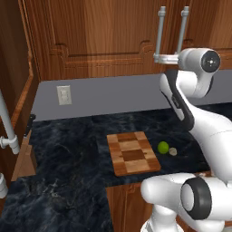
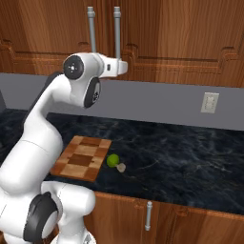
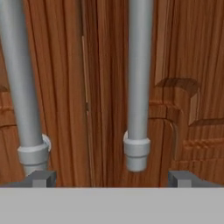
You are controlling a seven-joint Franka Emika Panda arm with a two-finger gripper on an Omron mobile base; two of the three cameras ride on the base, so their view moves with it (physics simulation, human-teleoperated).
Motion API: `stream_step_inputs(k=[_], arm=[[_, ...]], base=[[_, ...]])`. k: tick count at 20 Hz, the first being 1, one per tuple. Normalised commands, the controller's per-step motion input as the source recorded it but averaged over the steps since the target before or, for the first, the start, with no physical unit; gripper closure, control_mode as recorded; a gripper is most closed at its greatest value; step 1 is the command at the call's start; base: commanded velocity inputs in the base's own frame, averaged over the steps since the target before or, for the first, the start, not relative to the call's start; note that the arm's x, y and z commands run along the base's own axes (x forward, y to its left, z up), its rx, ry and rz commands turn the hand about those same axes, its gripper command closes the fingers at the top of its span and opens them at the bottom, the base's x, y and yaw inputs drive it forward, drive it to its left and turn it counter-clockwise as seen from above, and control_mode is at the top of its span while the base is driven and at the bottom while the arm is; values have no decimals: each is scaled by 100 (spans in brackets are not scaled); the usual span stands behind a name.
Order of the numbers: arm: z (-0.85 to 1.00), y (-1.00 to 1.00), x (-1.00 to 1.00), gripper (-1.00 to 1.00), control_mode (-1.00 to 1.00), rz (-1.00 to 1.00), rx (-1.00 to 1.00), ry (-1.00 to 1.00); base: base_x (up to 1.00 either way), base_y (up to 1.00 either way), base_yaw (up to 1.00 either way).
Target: Open the cabinet. Place the bowl and condiment on the counter. Then place the lime and garlic on the cutting board.
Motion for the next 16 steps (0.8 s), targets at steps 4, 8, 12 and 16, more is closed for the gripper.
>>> stream_step_inputs(k=[4, 8, 12, 16], arm=[[0, -9, 45, -100, -100, 0, 0, 0], [0, -30, 29, -100, -100, 0, 1, 0], [2, -33, 30, -100, -100, -4, 1, 0], [0, -25, 61, -100, -100, -1, 0, 0]], base=[[0, 0, 0], [0, 0, 0], [0, 0, 0], [0, 0, 0]])
